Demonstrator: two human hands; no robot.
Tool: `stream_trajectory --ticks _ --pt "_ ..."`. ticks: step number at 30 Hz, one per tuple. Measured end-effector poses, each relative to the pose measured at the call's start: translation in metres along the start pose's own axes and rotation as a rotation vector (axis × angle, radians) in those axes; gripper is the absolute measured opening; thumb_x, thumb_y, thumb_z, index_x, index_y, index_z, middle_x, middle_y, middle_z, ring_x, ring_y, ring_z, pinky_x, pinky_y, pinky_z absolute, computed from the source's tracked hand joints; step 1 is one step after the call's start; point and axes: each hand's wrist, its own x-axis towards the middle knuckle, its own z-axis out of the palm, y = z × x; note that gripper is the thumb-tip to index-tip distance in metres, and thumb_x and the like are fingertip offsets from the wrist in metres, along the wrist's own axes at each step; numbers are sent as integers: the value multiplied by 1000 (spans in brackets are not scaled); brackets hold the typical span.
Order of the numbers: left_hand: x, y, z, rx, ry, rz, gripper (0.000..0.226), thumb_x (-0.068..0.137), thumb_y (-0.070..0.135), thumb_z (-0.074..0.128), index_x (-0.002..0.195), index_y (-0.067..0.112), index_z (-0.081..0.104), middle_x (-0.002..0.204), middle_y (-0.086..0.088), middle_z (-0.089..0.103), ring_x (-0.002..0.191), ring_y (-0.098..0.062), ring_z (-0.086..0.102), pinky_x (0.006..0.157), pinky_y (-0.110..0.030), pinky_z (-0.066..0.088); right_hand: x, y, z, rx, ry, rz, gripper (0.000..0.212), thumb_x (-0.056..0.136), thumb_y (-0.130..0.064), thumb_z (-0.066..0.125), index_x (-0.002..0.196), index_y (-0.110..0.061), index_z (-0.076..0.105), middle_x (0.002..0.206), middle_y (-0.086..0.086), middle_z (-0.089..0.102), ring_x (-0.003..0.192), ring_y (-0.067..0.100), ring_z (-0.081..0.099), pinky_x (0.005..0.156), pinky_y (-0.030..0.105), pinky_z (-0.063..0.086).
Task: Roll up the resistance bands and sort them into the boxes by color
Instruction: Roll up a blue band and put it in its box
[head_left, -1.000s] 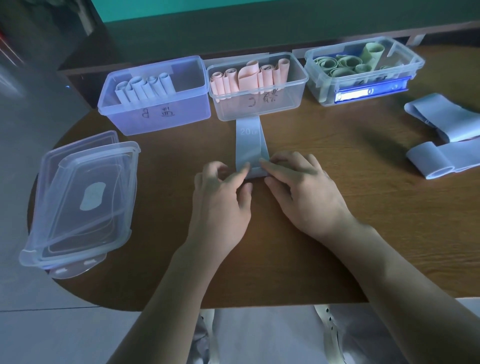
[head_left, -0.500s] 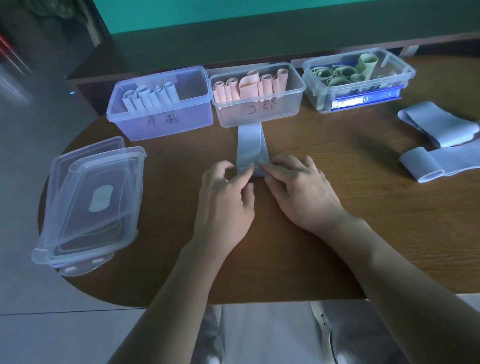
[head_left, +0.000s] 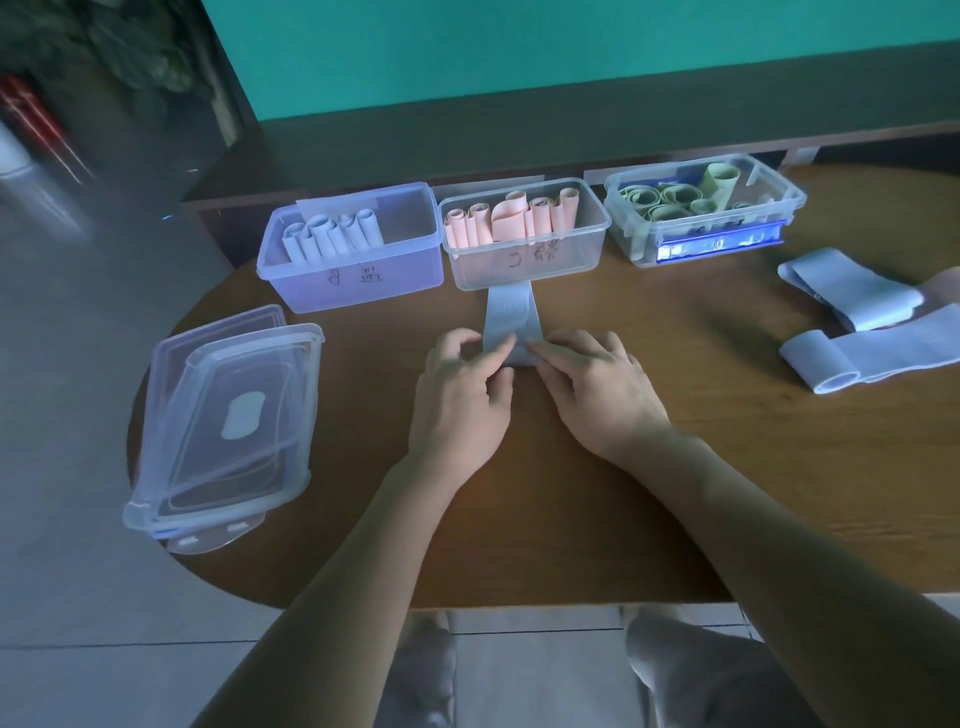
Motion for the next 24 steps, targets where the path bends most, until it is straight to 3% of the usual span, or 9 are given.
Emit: stream_trajectory --ticks 3,7,13,19,24 --pt "0 -4 1 -52 46 18 34 92 13 70 123 24 73 123 -9 57 113 -28 56 91 -45 56 6 2 0 -26 -21 10 38 106 -37 42 140 -34 58 137 -6 57 117 32 48 94 48 47" --pt "3 1 2 -6 27 -15 36 93 16 67 127 27 70 120 -10 57 112 -30 57 89 -47 56 12 3 2 -43 -34 8 38 106 -38 41 140 -35 57 137 -7 56 116 31 48 93 49 47" --pt "12 2 2 80 -18 -69 39 97 27 61 135 35 63 121 -6 54 113 -30 53 94 -46 50 7 5 5 37 89 -64 32 101 -28 55 130 -23 66 127 -3 61 106 27 46 74 40 51" --pt "21 0 4 76 -87 -96 43 99 37 57 141 41 55 127 1 49 120 -24 48 103 -39 43 12 8 8 0 47 -37 35 102 -28 53 136 -28 62 134 -5 57 113 32 46 90 47 48" --pt "17 -4 6 -4 41 -9 35 93 25 69 127 29 70 121 -3 55 110 -24 53 84 -41 56 19 8 5 -18 -2 -7 38 104 -30 48 141 -30 57 139 -6 54 120 32 44 97 48 45"
